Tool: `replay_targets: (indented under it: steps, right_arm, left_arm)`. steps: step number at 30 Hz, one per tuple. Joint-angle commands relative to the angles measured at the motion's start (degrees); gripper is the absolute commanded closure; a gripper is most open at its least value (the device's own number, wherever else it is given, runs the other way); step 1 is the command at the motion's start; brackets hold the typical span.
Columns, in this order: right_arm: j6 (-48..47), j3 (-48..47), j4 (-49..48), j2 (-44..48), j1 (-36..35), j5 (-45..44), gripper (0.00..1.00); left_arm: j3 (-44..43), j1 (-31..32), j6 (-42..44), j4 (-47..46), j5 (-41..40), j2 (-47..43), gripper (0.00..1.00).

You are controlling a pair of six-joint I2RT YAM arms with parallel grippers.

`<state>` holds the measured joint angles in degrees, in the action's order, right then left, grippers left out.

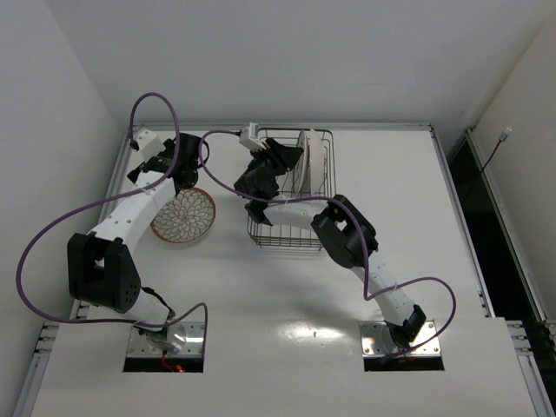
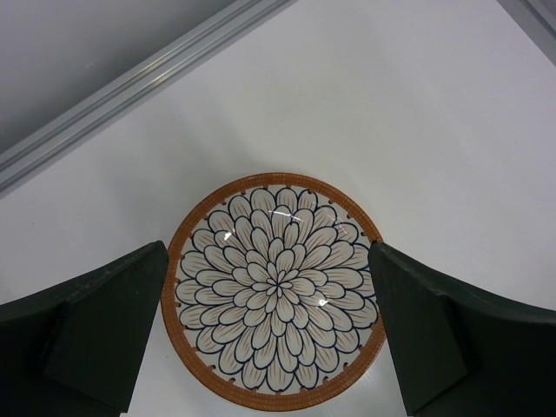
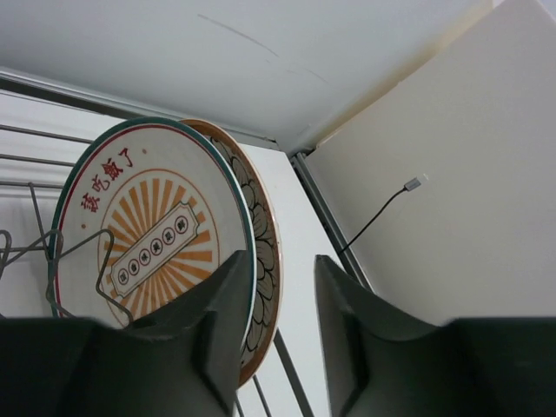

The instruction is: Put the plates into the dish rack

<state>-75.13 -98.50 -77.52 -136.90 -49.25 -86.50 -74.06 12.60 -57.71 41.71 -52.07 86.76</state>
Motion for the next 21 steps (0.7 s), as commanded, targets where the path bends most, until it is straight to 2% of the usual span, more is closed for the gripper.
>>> replay_targets:
  steps: [1, 5, 8, 12, 15, 21]
  right_arm:
    - [-2.82, -1.52, -7.04, 1.11, -0.23, -17.65, 0.63]
    - [-3.35, -2.05, -7.04, 2.52, 0.30, -17.65, 0.53]
    - [-3.97, -2.57, -7.56, 3.75, 0.30, -17.65, 0.30]
    - [-5.81, -2.58, -8.79, 5.76, -0.23, -17.65, 0.11]
    - [-6.34, -2.58, -8.79, 7.52, -0.75, -17.65, 0.01]
    - [-7.39, -1.35, -8.71, 10.07, -1.28, -17.12, 0.00]
  left_arm:
    - [-0.73, 0.06, -0.65, -1.28, -1.10, -1.42, 0.01]
    - [-0.73, 0.06, -0.65, -1.28, -1.10, -1.42, 0.01]
    - [-0.73, 0.06, -0.65, -1.81, -1.10, -1.42, 0.01]
    - [-0.73, 0.06, -0.65, -1.81, -1.10, -1.42, 0.01]
    - [-0.73, 0.06, -0.65, -1.81, -1.10, -1.42, 0.01]
    - [-0.73, 0.06, -0.12, -2.34, -1.10, -1.42, 0.01]
